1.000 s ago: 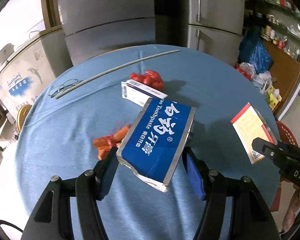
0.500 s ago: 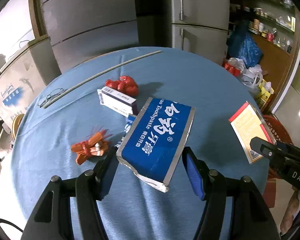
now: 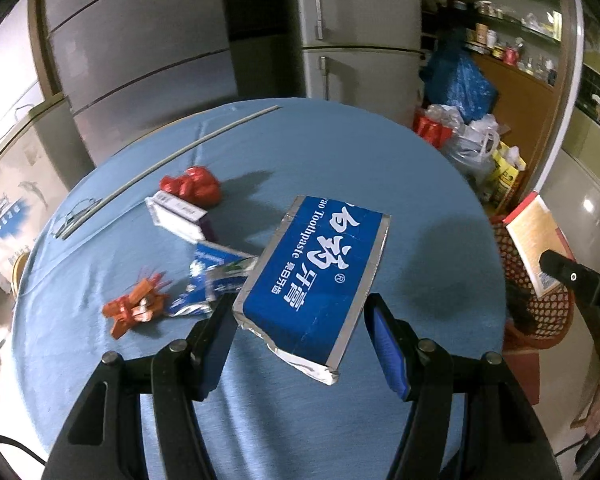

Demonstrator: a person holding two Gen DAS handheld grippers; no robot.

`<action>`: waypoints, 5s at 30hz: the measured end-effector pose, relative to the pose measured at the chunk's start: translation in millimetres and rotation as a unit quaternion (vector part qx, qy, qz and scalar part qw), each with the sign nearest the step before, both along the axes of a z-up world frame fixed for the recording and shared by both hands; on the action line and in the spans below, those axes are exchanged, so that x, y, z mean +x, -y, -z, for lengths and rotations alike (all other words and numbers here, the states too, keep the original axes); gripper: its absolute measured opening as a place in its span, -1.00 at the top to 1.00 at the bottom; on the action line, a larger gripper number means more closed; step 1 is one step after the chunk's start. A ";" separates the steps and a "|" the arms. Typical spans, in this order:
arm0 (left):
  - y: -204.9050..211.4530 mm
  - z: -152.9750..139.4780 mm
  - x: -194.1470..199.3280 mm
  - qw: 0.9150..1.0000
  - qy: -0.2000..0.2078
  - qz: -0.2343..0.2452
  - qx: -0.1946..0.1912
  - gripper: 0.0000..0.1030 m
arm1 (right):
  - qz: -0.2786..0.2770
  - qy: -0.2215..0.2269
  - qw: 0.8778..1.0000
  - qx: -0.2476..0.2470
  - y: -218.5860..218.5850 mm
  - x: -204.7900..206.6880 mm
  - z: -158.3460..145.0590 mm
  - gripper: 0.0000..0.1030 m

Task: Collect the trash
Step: 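Carry both boxes over the red basket and open the right tool, then open the left tool to drop the toothpaste box into the basket, then move both open tools back to the items on the table, then grasp the crumpled blue packet with the right tool while the left grasps the orange mesh bag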

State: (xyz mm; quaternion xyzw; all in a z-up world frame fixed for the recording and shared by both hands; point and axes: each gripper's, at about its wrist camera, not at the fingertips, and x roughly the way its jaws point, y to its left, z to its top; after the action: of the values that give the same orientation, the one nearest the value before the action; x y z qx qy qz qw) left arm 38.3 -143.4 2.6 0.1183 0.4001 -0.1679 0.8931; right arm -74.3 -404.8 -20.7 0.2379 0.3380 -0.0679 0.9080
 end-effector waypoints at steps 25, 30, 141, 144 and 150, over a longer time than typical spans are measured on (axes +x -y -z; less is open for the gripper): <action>124.9 2.9 -14.5 0.994 -0.007 0.106 0.019 -0.28 | 0.130 -0.041 0.990 -0.021 125.5 -42.4 37.5 0.04; 133.3 4.9 -13.0 0.993 -0.010 0.113 0.022 -0.28 | 0.125 -0.063 0.990 -0.018 133.2 -34.1 55.5 0.04; -201.8 48.0 37.2 0.974 -0.082 -0.191 -0.085 -0.47 | -0.429 -0.032 0.878 -0.211 -298.8 207.5 25.2 -0.26; -201.3 46.8 36.4 0.975 -0.080 -0.190 -0.084 -0.47 | -0.427 -0.040 0.878 -0.213 -303.6 211.7 32.1 -0.09; -206.1 40.9 39.4 0.975 -0.071 -0.194 -0.086 -0.47 | -0.393 -0.033 0.910 -0.132 -277.4 209.1 21.9 0.15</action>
State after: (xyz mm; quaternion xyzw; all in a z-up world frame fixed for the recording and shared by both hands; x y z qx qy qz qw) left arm 77.7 62.7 -38.3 -0.0516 0.4620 -0.0331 0.8848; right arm 134.9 -127.4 -42.6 -0.0380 0.4221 0.2424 0.8727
